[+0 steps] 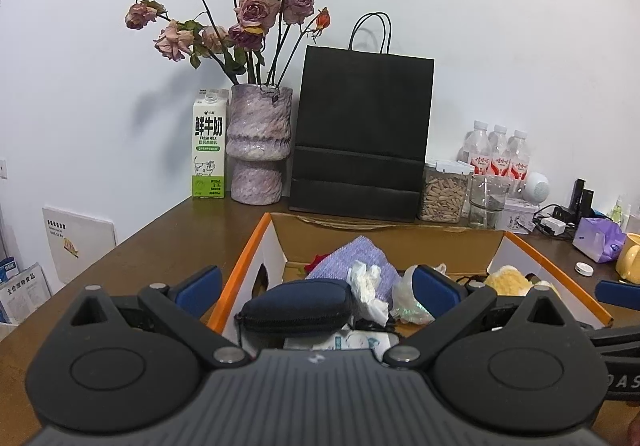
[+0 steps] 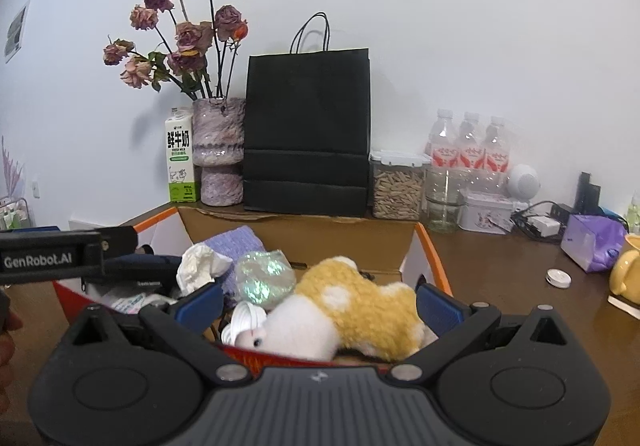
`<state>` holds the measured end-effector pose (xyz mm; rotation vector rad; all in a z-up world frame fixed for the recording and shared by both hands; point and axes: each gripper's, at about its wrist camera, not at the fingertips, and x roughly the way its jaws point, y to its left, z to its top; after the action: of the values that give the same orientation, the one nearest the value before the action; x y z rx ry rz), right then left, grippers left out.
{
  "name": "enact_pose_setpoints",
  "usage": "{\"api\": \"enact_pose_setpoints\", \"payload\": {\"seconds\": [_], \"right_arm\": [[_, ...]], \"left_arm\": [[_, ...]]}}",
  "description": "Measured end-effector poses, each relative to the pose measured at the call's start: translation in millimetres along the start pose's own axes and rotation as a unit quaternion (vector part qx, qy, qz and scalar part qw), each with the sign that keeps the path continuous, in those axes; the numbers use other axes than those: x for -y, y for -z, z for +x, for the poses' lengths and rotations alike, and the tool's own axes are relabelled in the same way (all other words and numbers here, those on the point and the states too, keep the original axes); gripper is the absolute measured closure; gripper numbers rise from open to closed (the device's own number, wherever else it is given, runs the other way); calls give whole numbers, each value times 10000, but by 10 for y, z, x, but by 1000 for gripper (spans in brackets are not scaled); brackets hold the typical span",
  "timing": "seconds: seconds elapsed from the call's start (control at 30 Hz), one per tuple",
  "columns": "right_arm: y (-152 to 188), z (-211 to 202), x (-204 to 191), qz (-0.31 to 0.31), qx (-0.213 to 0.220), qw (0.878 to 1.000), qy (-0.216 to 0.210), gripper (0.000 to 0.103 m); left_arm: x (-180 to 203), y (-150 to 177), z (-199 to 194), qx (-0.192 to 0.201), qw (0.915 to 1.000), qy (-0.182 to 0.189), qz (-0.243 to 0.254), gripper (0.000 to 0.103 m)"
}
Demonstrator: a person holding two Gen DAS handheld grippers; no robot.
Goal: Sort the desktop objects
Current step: 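Pull both tools back from the box toward the soap bar and cap, then grasp the yellow soap bar with the left tool while the right tool grasps a white cap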
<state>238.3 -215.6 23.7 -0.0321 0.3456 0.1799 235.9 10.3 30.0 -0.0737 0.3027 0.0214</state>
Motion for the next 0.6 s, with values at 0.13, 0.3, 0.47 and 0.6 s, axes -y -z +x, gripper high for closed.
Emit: {"api": "enact_pose_setpoints", "payload": {"seconds": [0.13,0.3,0.47,0.6], "right_arm": [[68,-105,40,-82,-85,9999,33,0],[184,-178,95,-180,-345,9992,31,0],[340,-187,173,-194,-803,9966,-28,0],[411,-149,183,-188,-1111,9936,-72,0]], "left_arm": [[-62,26,-82,-56,10000,-2,77,0],[-192,106,-179,-312,9992,-131,212,0],[-375,250,-242,-751,9967,-219,198,0],[-463,332,-241,-1053,9939,-195,269,0]]}}
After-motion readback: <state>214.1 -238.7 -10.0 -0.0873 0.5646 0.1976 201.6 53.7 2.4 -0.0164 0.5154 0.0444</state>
